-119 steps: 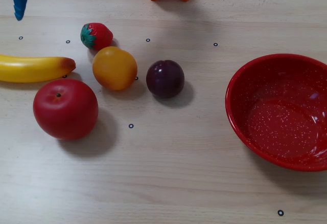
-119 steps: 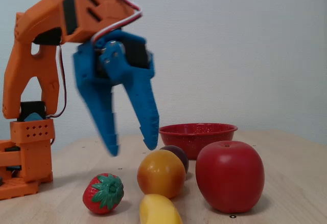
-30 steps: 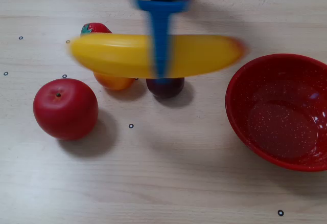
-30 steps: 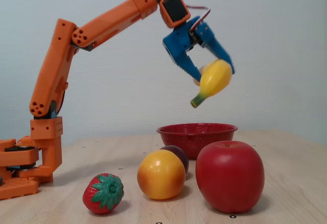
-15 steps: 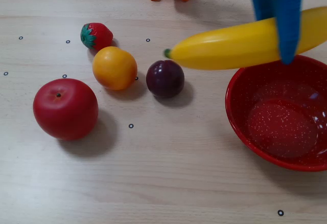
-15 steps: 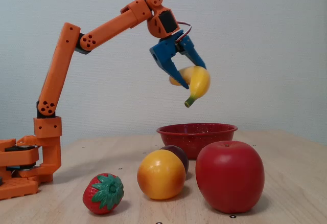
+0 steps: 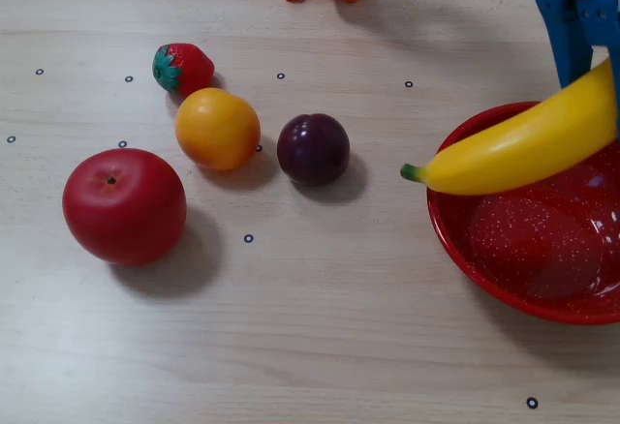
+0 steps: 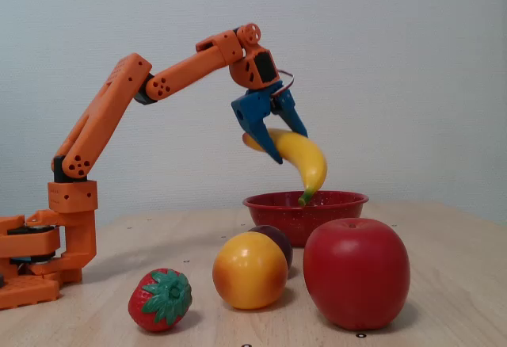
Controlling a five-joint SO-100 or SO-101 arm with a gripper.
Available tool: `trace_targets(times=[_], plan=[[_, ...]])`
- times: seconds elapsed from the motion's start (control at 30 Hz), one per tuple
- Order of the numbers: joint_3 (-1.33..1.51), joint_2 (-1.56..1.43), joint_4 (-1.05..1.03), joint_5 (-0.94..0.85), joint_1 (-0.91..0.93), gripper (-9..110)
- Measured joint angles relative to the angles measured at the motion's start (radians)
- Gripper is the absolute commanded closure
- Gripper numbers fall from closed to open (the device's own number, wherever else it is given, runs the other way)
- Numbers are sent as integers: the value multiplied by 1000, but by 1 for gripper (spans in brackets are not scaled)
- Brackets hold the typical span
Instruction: Put the banana in the red bowl.
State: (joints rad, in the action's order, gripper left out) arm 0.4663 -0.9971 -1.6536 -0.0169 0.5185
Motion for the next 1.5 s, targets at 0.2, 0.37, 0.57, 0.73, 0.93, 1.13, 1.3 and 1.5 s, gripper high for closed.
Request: trace_targets(times=[0.2, 0.37, 0.57, 0.73, 0.93, 1.13, 1.3, 1.5], plan=[[0, 46, 0, 5, -6, 101], [-17, 94, 0, 37, -2, 101], [-23, 160, 35, 44, -6, 80], [-25, 158, 60, 44, -8, 68], [-9, 77, 74, 49, -29, 87], [40, -156, 74, 46, -121, 101], [146, -288, 74, 32, -161, 101], [379, -563, 86, 26, -232, 101]])
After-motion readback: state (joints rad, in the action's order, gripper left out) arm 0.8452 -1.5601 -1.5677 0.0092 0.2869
